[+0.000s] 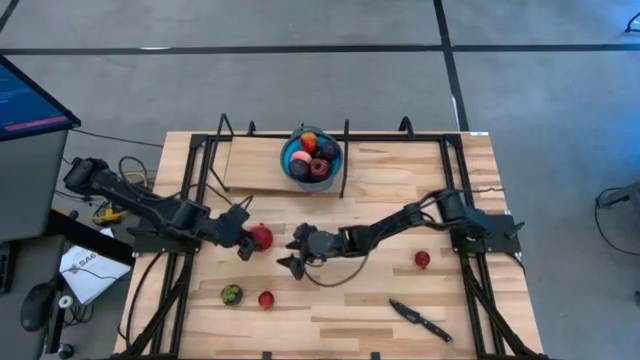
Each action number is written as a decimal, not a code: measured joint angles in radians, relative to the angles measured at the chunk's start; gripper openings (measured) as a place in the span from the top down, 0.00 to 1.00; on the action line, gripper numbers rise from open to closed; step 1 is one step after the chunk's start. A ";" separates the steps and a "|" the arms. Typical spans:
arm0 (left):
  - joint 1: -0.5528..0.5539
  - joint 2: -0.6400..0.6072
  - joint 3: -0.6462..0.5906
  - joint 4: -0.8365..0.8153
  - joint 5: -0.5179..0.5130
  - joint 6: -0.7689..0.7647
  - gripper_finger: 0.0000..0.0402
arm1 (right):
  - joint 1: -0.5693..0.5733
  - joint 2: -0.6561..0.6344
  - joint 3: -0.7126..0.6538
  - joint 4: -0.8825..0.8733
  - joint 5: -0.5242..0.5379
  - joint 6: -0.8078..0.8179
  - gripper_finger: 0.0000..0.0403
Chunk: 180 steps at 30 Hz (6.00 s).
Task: Pick & Place Fruit
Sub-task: Put the top left red pomegranate into the blue strainer bowl on the shelf
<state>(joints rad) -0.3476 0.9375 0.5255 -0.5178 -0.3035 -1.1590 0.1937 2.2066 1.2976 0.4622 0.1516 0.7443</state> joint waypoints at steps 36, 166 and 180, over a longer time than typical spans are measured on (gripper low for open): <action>-0.364 0.088 -0.217 0.227 -0.390 -0.027 0.57 | -0.086 0.116 0.188 -0.185 -0.020 -0.124 0.07; 0.750 0.353 0.129 1.065 0.391 1.182 0.14 | 0.187 -0.210 0.054 -0.744 0.475 -0.061 0.07; 0.978 0.629 0.129 1.370 0.423 1.153 0.12 | 0.164 -0.209 0.054 -0.685 0.473 -0.073 0.07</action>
<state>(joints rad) 0.6302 1.5666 0.6548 0.8524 0.1199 -0.0055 0.3578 1.9976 1.3518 -0.2232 0.6248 0.6709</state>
